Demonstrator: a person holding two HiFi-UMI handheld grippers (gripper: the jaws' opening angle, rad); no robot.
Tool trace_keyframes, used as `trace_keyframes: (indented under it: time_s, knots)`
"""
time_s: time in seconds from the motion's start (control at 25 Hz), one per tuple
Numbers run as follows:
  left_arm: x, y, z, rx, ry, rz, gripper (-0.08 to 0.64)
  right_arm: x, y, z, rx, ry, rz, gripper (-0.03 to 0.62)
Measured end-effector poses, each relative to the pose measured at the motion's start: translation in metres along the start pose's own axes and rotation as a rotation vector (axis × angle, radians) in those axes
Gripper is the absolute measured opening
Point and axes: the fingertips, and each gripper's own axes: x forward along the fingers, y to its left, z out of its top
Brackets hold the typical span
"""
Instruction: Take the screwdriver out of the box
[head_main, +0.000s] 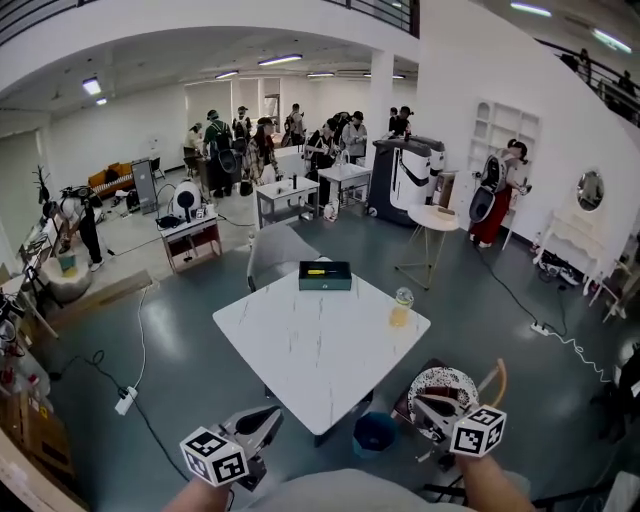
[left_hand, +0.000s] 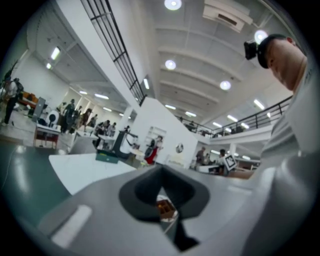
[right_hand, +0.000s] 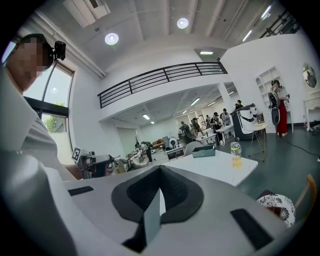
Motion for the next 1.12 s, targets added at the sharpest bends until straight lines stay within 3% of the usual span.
trace_keyframes:
  time_s: [0.24,0.52,0.8,1.12]
  knots:
    - [0.012,0.063,0.035,0.02,0.022,-0.095,0.005,0.058,0.01,0.03,0.0,-0.038,-0.065,0.008]
    - [0.01,0.139,0.053,0.003,0.024,-0.125,0.005,0.126,0.017,0.037,0.007,-0.026,-0.103,0.008]
    - [0.003,0.189,0.054,-0.031,0.023,-0.117,0.005,0.165,0.021,0.043,0.005,0.006,-0.13,0.008]
    - [-0.006,0.216,0.053,-0.051,0.014,-0.08,0.005,0.191,0.015,0.045,-0.003,0.045,-0.122,0.008]
